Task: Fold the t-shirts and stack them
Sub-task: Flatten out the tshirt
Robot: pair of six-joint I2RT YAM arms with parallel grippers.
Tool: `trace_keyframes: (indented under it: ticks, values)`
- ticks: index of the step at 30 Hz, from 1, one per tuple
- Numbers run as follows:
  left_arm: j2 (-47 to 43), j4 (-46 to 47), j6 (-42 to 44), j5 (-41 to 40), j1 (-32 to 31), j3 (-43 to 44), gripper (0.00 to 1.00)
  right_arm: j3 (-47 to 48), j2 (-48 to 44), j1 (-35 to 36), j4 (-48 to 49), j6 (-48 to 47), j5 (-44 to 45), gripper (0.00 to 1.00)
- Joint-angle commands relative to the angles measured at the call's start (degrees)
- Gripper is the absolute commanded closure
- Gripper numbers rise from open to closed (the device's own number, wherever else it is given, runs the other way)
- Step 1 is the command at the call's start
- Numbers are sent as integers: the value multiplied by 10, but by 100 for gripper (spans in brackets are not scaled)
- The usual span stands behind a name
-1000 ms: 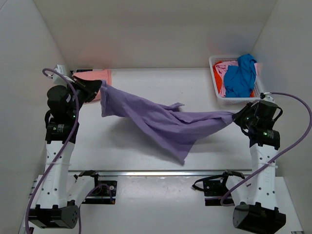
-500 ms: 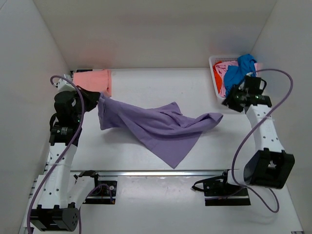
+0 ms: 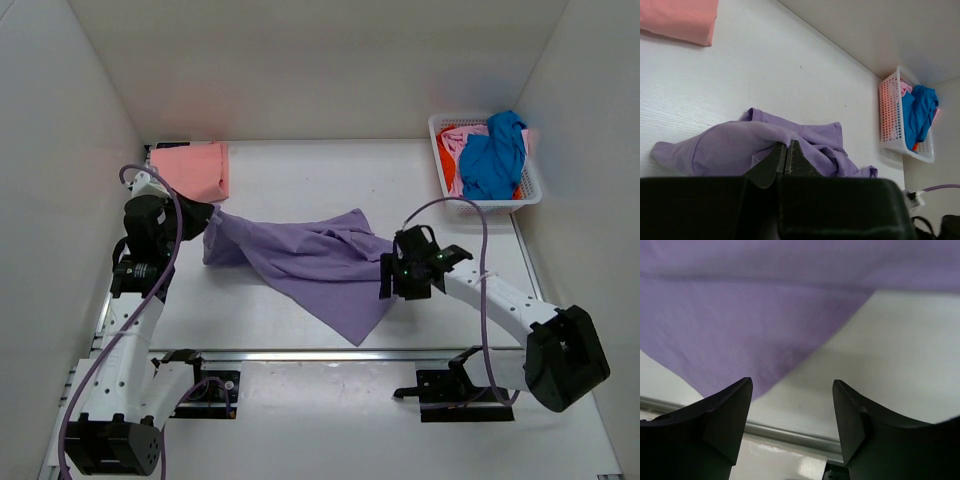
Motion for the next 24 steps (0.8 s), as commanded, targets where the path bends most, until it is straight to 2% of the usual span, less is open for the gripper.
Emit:
trace_keyframes:
  ticks: [1,7,13,18,20,21,22,23,24]
  values:
    - [-16,25,0,10,-4,-6,100,-30,3,39,27,57,-13,37]
    - [-22,36,-19,22,-5,-23,100,-45,40,137,61,110,-25,26]
    - [-24,40,-17,26,-9,-25,100,-33,115,231,89,154,-21,22]
    - [-31,33,-21,23,-8,-25,100,10,209,270,65,168,11,22]
    - [-31,35,-21,20,-8,-26,100,27,251,287,52,158,31,43]
    - [-32,34,-19,24,-4,-26,100,40,262,291,44,156,25,64]
    - [-33,33,-20,25,-4,-29,100,45,272,299,42,153,21,91]
    - [-32,26,-20,26,-7,-28,100,51,277,304,37,152,15,100]
    - [-29,27,-23,23,-9,-24,100,56,277,305,34,148,18,99]
